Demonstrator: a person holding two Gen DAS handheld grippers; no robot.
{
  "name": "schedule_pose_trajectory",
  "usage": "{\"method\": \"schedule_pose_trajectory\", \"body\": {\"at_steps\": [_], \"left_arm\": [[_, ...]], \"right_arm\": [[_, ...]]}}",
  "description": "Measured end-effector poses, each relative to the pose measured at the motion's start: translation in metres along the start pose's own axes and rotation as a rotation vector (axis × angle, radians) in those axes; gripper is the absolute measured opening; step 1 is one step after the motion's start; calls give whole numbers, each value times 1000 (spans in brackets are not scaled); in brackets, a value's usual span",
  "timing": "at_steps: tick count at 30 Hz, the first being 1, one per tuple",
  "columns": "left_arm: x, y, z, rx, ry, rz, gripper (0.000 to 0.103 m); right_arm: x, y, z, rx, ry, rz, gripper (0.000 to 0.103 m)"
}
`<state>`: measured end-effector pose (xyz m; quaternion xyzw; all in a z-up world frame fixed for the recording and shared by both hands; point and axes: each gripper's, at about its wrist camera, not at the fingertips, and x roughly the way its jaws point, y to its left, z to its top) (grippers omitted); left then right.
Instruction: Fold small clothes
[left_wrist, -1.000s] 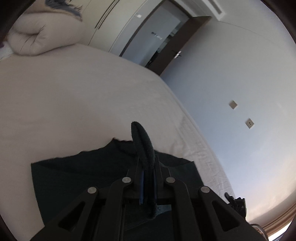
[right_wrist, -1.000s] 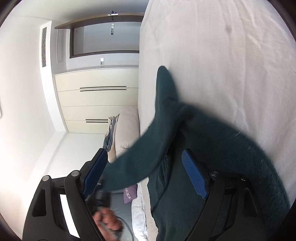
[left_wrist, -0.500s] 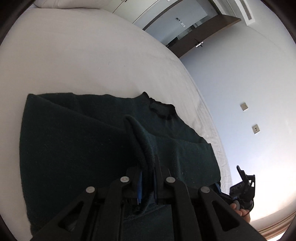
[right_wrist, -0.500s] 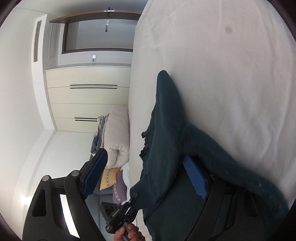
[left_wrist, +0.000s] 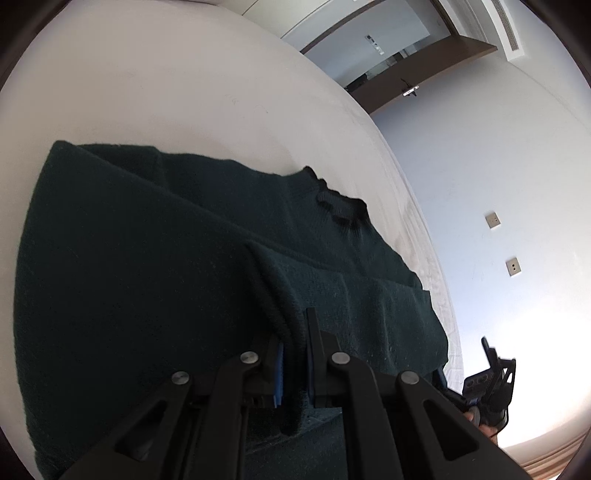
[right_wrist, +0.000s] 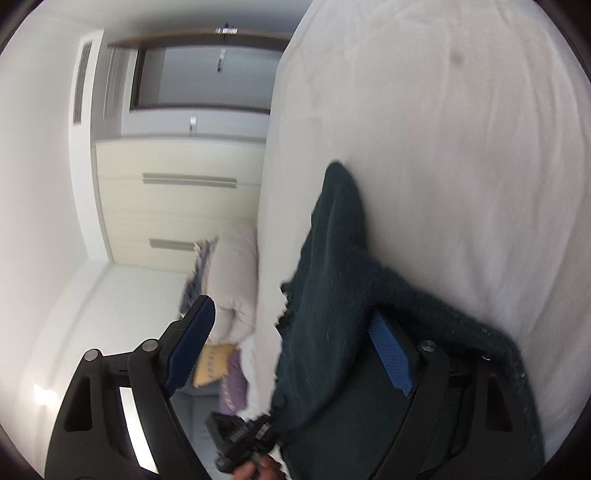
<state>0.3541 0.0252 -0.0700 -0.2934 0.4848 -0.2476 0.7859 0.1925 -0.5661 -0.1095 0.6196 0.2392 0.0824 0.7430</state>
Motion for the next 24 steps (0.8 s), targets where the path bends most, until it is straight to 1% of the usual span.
{"method": "schedule_pose_trajectory", "body": {"at_steps": [3, 4, 5, 6, 7, 8, 9, 11, 12, 13, 14, 15, 18, 20, 22, 24], "left_arm": [[0, 1, -1, 12, 12, 14, 7], [1, 3, -2, 14, 19, 22, 9], [2, 5, -2, 8, 22, 23, 13], [1, 8, -3, -2, 23, 14, 14], [0, 10, -3, -12, 21, 6, 17], [-1, 11, -4, -17, 18, -1, 25], [-3, 11, -4, -18, 18, -9, 31], [-8, 5, -3, -1, 12, -14, 56], [-13, 1, -3, 18, -3, 0, 62], [-17, -2, -2, 30, -22, 19, 72], [-21, -3, -2, 37, -38, 34, 75], [-24, -4, -1, 38, -50, 42, 75], [-27, 3, -1, 11, -53, 40, 75], [-27, 3, -2, 11, -53, 36, 75], [-25, 3, -4, -2, -40, 15, 75], [-21, 1, -5, -5, -22, 19, 81]], "right_arm": [[-3, 2, -11, -41, 32, -32, 83], [-7, 0, -14, -36, 36, -26, 83], [-13, -3, -16, -22, 34, -17, 83], [-20, -6, -17, 1, 23, -6, 83], [-27, -7, -17, 17, 13, 2, 83], [-35, -9, -16, 34, 1, 12, 83], [-42, -10, -16, 44, -6, 19, 83], [-56, -8, -15, 52, -29, 28, 83], [-61, -7, -14, 55, -35, 30, 83], [-64, -4, -14, 55, -38, 32, 83], [-65, -1, -13, 49, -37, 35, 83], [-67, 3, -13, 42, -34, 37, 83], [-62, 19, -14, 2, -16, 32, 83], [-57, 30, -18, -40, 7, 23, 83], [-53, 37, -22, -74, 14, 3, 83], [-48, 39, -26, -84, 28, -8, 83]]}}
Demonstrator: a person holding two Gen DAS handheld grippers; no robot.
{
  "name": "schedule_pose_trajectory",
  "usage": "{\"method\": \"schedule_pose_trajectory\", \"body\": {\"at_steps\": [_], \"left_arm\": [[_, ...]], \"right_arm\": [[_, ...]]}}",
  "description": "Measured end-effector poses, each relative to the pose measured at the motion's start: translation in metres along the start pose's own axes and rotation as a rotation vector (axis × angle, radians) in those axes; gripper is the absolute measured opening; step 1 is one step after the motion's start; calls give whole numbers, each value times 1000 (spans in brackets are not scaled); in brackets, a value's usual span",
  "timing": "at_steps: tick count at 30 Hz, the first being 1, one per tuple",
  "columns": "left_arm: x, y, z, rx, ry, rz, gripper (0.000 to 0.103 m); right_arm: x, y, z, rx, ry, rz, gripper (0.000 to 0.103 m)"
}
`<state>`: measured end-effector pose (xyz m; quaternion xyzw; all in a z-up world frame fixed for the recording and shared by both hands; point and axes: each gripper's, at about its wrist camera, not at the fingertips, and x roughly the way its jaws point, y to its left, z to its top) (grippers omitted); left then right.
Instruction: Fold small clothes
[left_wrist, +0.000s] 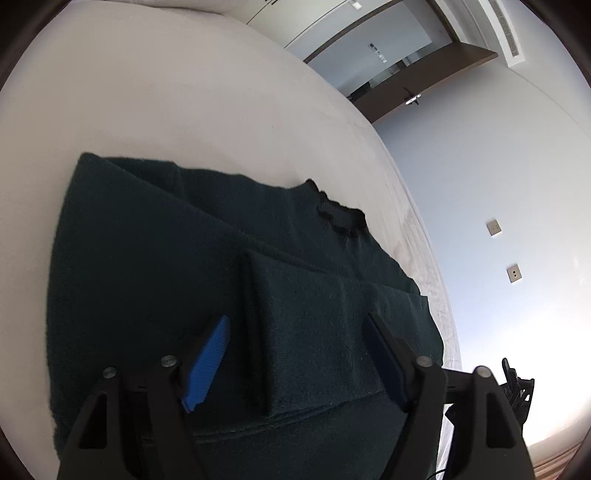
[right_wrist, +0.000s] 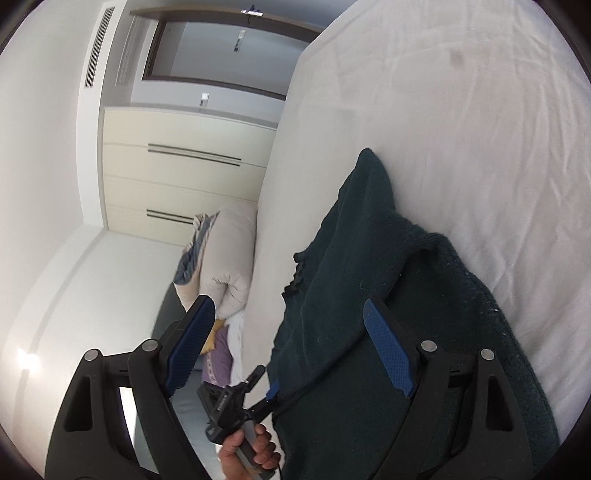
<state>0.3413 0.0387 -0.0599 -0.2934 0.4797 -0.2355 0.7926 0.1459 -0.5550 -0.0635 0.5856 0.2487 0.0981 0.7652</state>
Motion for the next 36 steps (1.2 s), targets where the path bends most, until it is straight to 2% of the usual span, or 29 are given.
{"method": "schedule_pose_trajectory", "body": {"at_steps": [2, 4, 6, 7, 8, 16, 22, 28, 33, 36], "left_arm": [[3, -6, -1, 22, 4, 20, 85], [6, -13, -2, 59, -1, 51, 82], [11, -19, -4, 96, 19, 78, 50], [15, -21, -5, 111, 44, 101, 24], [18, -22, -7, 124, 49, 131, 12], [4, -19, -6, 147, 9, 170, 8], [3, -8, -7, 127, 2, 184, 8], [1, -1, -5, 110, -20, 189, 8], [-3, 2, -2, 95, -41, 183, 8], [0, 3, -1, 104, -28, 189, 8]], "right_arm": [[3, -3, -3, 13, 3, 2, 83], [4, -7, -5, 19, 3, -8, 83], [4, -11, -7, 22, 3, -23, 83], [4, -13, -8, 25, 2, -26, 83], [3, -15, -8, 30, 0, -27, 83], [-5, -9, -1, -15, -27, -35, 83], [4, -28, 1, 10, 3, -105, 83], [-2, -26, 5, 4, -10, -84, 83], [-2, -11, 17, -27, -27, -62, 83], [4, 3, 26, -58, -33, -52, 83]]}}
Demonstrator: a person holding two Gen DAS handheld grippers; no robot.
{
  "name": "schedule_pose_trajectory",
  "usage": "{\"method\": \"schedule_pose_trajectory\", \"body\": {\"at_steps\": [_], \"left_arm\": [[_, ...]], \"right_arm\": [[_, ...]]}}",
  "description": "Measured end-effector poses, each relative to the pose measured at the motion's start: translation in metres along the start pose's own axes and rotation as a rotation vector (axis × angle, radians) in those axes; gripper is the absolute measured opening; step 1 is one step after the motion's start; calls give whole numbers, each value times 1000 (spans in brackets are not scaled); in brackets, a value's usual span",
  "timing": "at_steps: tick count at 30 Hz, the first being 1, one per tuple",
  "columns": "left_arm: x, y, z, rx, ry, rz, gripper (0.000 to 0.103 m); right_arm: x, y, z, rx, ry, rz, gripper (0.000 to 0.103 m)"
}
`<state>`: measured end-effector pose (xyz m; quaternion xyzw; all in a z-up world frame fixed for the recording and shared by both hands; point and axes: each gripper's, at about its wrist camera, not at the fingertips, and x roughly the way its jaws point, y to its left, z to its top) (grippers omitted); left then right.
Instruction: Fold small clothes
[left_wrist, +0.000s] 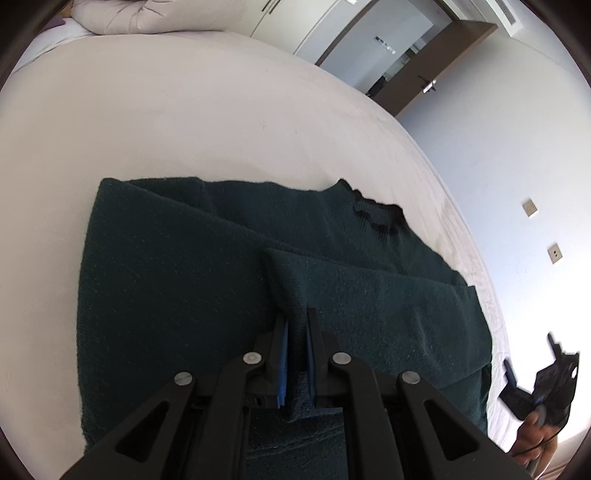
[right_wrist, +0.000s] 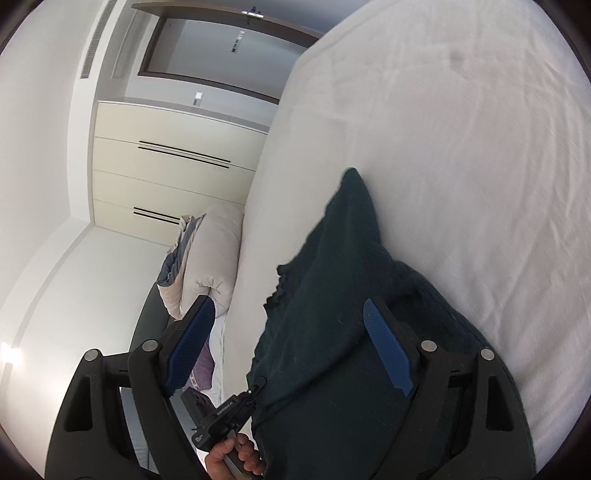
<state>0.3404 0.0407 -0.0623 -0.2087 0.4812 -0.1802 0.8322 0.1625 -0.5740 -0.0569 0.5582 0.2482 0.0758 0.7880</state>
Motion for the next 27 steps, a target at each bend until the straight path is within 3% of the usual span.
{"method": "schedule_pose_trajectory", "body": {"at_steps": [4, 9, 12, 16, 20, 24, 25, 27], "left_arm": [[7, 6, 0, -23, 10, -2, 13], [4, 5, -3, -13, -3, -33, 22], [-4, 8, -4, -28, -19, -54, 37], [-31, 4, -6, -42, -106, 10, 67], [-44, -14, -14, 22, -158, 17, 81], [-19, -22, -33, 95, -36, 69, 82], [-22, -20, -40, 104, -48, 75, 82], [-41, -18, -51, 91, -57, 61, 82]], "right_arm": [[25, 13, 12, -51, 31, 32, 83], [63, -32, 22, 20, 104, -45, 83], [53, -29, 21, -20, 87, 4, 82], [39, -23, 21, -17, 77, -6, 83], [41, -5, 19, -66, 82, 17, 83], [64, -26, 4, -45, 168, -65, 87], [60, -26, 1, -107, 165, -34, 85], [47, -17, -6, -147, 179, -55, 85]]}}
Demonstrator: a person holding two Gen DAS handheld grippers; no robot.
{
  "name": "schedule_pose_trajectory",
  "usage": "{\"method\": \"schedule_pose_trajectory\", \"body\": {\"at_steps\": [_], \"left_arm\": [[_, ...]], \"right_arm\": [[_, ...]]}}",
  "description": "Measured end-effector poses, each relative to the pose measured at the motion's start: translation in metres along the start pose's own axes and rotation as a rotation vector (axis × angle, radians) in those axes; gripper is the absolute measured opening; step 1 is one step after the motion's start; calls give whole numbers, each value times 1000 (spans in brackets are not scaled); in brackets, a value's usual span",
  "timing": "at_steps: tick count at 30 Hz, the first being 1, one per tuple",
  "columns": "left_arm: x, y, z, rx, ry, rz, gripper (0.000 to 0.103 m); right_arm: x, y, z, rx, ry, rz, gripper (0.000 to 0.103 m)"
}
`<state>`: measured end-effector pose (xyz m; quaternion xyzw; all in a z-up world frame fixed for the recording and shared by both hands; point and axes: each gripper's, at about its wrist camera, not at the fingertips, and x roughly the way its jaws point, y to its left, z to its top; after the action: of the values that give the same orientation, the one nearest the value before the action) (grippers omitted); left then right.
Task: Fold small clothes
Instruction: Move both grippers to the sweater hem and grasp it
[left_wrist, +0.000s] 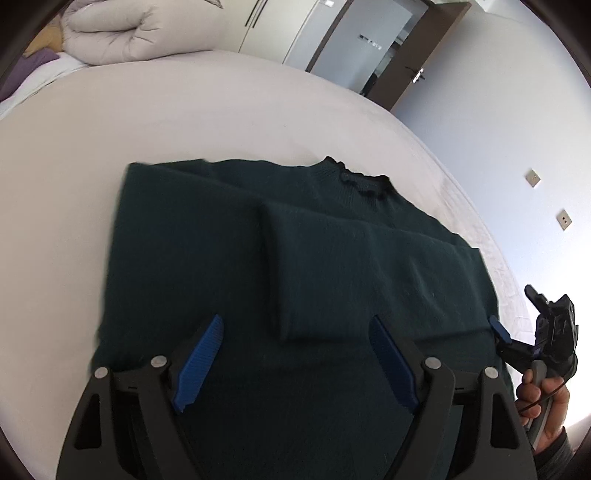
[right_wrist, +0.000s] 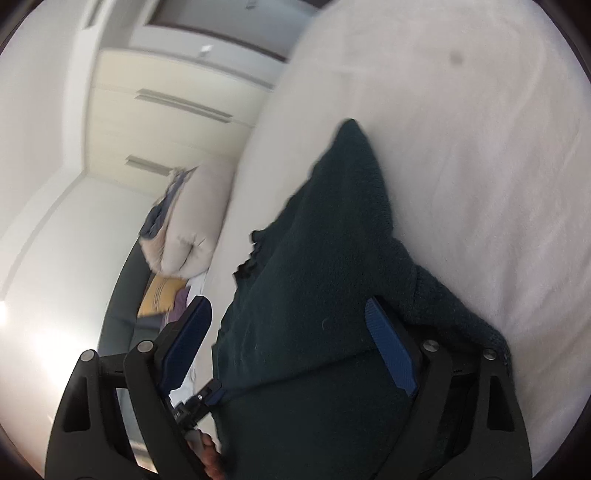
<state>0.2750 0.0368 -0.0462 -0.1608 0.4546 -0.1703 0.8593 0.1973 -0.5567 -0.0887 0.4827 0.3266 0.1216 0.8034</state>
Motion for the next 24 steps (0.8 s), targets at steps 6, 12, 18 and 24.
{"method": "schedule_pose_trajectory", "body": {"at_steps": [6, 12, 18, 24], "left_arm": [[-81, 4, -50, 30, -50, -61, 88], [-150, 26, -129, -2, -19, -56, 94], [-178, 60, -189, -119, 47, -56, 93], [-172, 71, -210, -182, 128, -148, 85]], "right_arm": [[-85, 49, -49, -182, -75, -53, 87], [-160, 71, -120, -337, -37, -139, 87], [-223, 38, -167, -294, 22, -214, 87], [-253, -2, -192, -199, 62, -242, 87]]}}
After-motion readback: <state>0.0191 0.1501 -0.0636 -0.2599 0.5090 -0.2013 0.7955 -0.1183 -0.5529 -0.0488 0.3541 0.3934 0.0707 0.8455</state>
